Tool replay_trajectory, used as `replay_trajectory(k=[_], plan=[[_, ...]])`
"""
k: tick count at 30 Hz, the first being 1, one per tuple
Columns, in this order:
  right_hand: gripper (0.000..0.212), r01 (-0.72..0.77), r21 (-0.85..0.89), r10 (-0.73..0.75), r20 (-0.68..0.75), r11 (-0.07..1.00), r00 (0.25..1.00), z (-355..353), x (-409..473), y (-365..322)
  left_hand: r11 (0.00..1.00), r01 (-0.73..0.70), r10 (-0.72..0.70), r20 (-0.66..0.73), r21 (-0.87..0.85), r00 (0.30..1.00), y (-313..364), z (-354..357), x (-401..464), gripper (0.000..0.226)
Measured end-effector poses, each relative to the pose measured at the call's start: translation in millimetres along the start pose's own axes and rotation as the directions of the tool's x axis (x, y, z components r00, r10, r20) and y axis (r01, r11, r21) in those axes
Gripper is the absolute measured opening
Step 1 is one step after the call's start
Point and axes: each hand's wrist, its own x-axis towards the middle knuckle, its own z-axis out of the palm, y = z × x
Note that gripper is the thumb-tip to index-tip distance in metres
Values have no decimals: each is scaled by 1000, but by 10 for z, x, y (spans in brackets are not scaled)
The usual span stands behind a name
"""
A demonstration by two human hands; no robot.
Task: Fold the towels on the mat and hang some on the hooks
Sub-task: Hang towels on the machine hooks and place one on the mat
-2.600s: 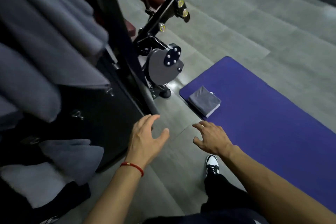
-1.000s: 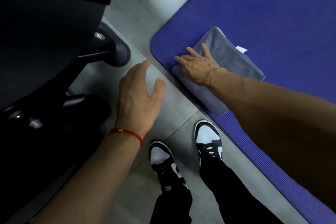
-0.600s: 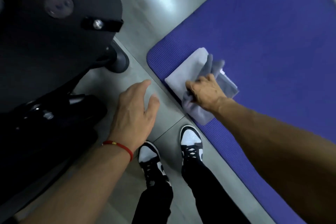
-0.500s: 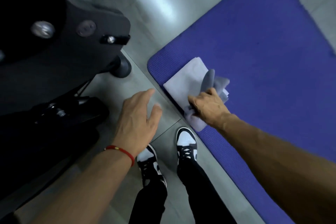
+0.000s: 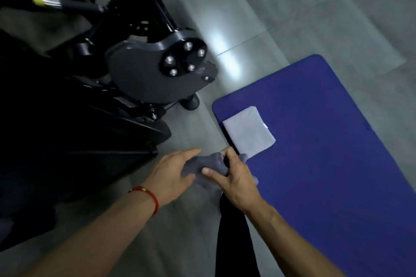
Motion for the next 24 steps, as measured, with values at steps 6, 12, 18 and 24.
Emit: replay_trajectory(k=[6, 12, 18, 24], plan=[[35, 194, -44, -193, 41, 980, 980, 882, -927, -987, 995, -70, 43, -328, -70, 944, -687, -131, -1589, 25], [12, 302, -43, -287, 204, 952, 936, 1793, -1460, -1488, 918, 52, -223, -404, -392, 887, -1450, -40, -2910, 13], [15, 329, 113, -347, 357, 938, 867, 2473, -1293, -1742, 838, 37, -323, -440, -545, 838, -1944, -183, -3457, 13], [18, 526, 178, -550, 394, 832, 736, 2980, -856, -1960, 704, -178, -362, -563, -688, 743, -2268, -333, -3475, 48]])
